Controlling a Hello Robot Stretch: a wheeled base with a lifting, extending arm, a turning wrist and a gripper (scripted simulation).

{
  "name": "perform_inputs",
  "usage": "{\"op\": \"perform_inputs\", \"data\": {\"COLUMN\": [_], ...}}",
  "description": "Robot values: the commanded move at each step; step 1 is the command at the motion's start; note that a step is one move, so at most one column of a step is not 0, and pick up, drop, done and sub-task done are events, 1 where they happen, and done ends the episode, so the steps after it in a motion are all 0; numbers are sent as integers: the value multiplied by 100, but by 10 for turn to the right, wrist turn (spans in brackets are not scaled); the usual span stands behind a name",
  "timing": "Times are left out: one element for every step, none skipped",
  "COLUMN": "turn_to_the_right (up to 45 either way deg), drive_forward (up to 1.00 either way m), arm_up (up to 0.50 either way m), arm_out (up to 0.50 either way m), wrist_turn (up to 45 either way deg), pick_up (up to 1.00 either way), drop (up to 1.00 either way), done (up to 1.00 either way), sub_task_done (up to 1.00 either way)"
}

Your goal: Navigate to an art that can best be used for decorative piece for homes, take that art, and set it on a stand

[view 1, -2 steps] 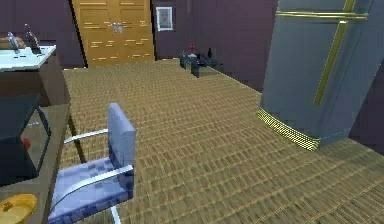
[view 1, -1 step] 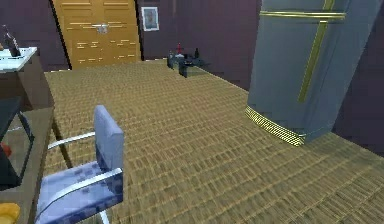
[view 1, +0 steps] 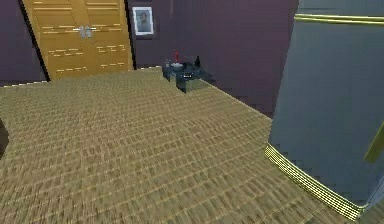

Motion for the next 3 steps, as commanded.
{"op": "perform_inputs", "data": {"turn_to_the_right": [-90, 0, 0], "drive_forward": [0, 100, 100], "arm_up": [0, 0, 0], "arm_out": [0, 0, 0], "wrist_turn": [0, 0, 0], "pick_up": [0, 0, 0], "drop": [0, 0, 0], "done": [0, 0, 0], "sub_task_done": [0, 0, 0]}}
